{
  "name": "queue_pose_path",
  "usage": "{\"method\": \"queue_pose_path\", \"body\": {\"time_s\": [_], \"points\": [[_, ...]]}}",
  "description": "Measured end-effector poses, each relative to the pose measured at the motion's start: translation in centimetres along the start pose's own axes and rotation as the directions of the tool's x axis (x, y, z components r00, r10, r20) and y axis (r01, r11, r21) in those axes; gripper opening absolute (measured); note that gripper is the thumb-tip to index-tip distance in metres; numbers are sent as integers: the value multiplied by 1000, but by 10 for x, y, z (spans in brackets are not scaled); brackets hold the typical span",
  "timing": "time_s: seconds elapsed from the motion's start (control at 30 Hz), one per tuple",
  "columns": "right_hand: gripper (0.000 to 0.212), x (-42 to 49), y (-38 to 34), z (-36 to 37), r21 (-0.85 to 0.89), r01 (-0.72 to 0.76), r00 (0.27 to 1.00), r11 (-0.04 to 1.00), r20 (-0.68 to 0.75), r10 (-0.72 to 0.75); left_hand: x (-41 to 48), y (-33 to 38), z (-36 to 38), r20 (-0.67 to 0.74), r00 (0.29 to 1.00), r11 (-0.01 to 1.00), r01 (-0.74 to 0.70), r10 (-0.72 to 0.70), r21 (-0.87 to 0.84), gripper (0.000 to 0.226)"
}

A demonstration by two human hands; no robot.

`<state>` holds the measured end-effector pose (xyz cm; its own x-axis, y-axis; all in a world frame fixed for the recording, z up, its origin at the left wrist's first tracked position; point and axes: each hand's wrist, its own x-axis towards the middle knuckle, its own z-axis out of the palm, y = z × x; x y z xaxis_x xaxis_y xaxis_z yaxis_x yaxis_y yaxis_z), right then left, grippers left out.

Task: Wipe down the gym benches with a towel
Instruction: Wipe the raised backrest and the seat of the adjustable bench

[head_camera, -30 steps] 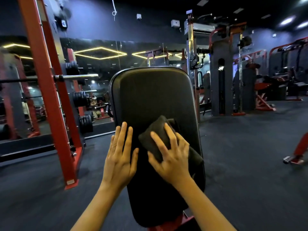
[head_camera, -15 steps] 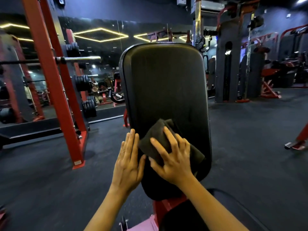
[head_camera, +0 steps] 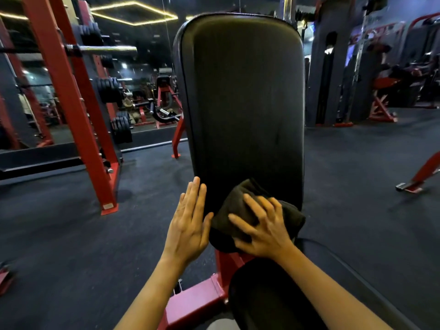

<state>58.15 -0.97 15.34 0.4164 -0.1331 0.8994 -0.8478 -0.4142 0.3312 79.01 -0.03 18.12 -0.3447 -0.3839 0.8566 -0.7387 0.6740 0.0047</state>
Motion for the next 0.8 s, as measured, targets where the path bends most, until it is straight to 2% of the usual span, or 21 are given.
{"method": "queue_pose_path", "body": {"time_s": [0.03,0.07,0.1,0.13,0.17,0.2,0.23,0.27,0.3,0.33,0.37,0.4,0.43,0.47,0.53,0.6,0.63,0.67,0.7,0.77,0.8], "points": [[50,-7,9,-1,14,-66,998,998,-2,66,-3,1,1,0,1000,1000,7,-7,4,69],[51,-6,16,-3,39,-220,975,975,-19,221,-4,1,1,2,1000,1000,6,-6,10,66],[52,1,20,-4,76,-428,901,900,-46,432,-6,1,1,7,1000,1000,4,-4,15,64],[54,14,21,-5,131,-629,764,766,-74,641,-7,1,2,10,1000,1000,0,-1,17,63],[55,27,19,-6,181,-754,626,631,-90,774,-8,1,2,13,1000,1000,-1,1,16,63],[56,37,14,-5,204,-800,558,564,-92,825,-8,1,2,13,1000,1000,2,-3,13,63],[56,41,7,-4,188,-775,596,604,-99,797,-8,0,2,12,1000,1000,7,-7,8,63],[57,37,1,-2,142,-679,714,720,-98,693,-8,0,3,9,1000,1000,10,-10,2,63],[56,27,-3,-1,95,-508,853,856,-83,515,-8,1,3,2,1000,1000,11,-11,-2,64],[54,15,-2,0,61,-298,952,953,-50,301,-8,1,4,-6,1000,1000,9,-9,-3,64],[52,2,4,-1,43,-103,995,994,-9,103,-8,2,5,-11,1000,1000,10,-11,-5,65],[50,-8,12,-1,28,37,999,999,26,-38,-8,3,6,-17,1000,1000,15,-15,-7,65],[49,-14,20,-2,17,88,995,996,42,-89,-8,4,6,-22,1000,1000,21,-21,-8,66],[49,-15,28,-1,19,45,998,999,35,-46,-7,5,6,-26,999,1000,26,-26,-4,66],[51,-3,34,-3,64,-251,967,966,-21,253,-4,7,6,-22,1000,1000,1,-1,27,63],[56,19,30,-6,121,-550,825,827,-74,560,2,9,5,-14,998,997,-56,56,59,61],[56,28,25,-6,137,-609,778,781,-85,622,6,10,5,-12,997,995,-77,78,69,61],[55,34,21,-6,141,-605,781,783,-88,619,10,11,5,-15,996,994,-85,87,73,61],[53,38,19,-6,126,-536,832,835,-88,547,16,13,6,-23,996,993,-86,88,74,61],[50,39,26,-9,73,-274,959,959,-60,279,25,16,7,-42,995,993,-86,90,82,60],[49,43,34,-12,49,-166,986,985,-28,167,29,17,7,-48,994,992,-91,96,93,61]]}}
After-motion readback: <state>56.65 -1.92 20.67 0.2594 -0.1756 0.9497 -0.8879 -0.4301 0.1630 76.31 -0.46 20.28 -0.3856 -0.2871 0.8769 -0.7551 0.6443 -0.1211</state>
